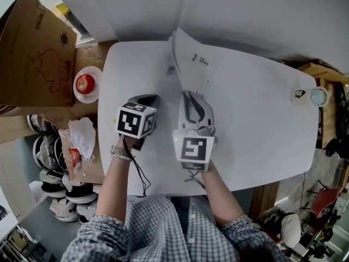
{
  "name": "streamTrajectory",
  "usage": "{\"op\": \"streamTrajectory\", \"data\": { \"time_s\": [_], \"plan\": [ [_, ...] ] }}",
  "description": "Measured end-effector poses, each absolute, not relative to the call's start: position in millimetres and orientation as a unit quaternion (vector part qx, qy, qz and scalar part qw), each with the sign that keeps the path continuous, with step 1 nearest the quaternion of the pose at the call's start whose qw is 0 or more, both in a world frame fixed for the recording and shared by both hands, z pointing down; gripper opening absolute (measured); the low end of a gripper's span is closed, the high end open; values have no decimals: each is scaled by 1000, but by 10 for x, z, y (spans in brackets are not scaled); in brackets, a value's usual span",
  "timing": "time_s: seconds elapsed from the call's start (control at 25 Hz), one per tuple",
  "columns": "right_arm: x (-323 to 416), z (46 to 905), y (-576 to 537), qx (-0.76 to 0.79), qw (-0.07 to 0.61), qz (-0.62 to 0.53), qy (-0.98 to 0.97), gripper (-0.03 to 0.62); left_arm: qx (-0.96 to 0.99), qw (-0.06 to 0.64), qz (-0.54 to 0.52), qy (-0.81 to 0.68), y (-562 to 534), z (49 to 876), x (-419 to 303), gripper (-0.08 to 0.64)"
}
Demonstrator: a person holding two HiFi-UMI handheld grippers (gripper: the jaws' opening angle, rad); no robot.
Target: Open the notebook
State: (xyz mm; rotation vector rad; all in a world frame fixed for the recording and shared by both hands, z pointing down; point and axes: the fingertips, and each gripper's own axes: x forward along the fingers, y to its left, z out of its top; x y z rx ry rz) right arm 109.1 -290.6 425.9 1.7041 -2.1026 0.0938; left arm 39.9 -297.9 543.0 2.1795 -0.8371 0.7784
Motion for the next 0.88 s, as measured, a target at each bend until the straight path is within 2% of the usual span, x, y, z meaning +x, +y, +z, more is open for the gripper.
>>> {"op": "streamTrajectory", "data": {
  "time_s": [0.88],
  "plan": [
    [2226,4182,-2425,724,126,137,-664,35,836,303,304,-341,-2987,5441,376,8]
  ]
}}
